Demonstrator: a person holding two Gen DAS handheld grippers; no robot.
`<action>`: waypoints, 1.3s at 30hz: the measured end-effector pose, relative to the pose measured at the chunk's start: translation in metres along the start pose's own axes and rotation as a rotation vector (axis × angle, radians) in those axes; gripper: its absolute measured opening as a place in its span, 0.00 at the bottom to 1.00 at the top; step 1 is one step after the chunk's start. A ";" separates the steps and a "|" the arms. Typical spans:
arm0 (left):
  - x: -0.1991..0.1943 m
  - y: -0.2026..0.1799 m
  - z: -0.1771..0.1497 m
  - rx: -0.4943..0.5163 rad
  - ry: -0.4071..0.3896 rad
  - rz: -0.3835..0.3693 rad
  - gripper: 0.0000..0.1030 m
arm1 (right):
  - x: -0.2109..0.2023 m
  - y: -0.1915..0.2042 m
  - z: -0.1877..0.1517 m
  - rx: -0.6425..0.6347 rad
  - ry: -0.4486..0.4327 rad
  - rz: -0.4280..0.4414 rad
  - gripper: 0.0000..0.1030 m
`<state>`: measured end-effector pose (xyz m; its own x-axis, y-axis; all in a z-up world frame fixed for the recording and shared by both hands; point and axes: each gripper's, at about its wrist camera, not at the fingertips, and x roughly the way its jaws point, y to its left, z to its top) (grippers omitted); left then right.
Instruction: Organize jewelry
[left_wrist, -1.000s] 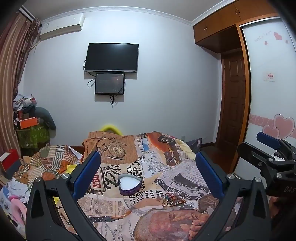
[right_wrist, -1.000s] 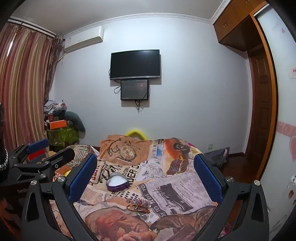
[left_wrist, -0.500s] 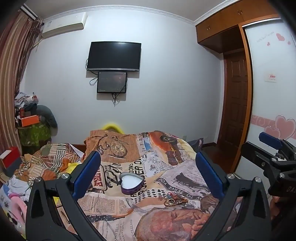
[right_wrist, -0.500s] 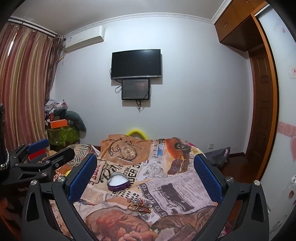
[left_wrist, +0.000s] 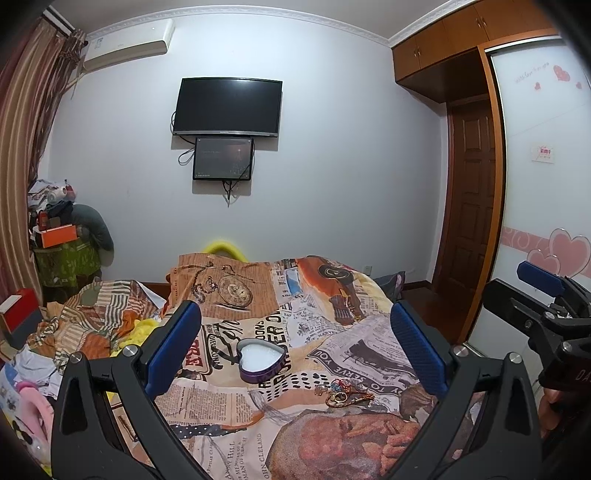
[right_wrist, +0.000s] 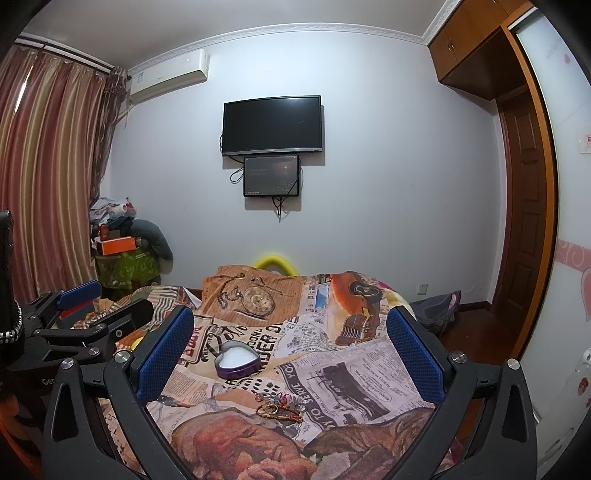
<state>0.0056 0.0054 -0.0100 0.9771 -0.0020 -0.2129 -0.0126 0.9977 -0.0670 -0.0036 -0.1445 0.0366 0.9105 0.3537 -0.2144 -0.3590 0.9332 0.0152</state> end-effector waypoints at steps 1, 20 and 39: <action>0.000 0.000 0.001 0.000 0.001 0.000 1.00 | 0.000 0.000 0.000 0.000 0.000 0.001 1.00; 0.002 0.002 -0.002 -0.005 0.008 0.003 1.00 | -0.003 0.002 0.002 -0.005 -0.002 0.012 1.00; 0.005 0.001 0.000 0.003 0.017 -0.006 1.00 | 0.001 0.001 0.003 0.004 0.011 0.010 1.00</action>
<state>0.0108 0.0062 -0.0107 0.9734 -0.0089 -0.2290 -0.0064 0.9978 -0.0658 -0.0025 -0.1432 0.0392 0.9044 0.3628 -0.2245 -0.3677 0.9297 0.0210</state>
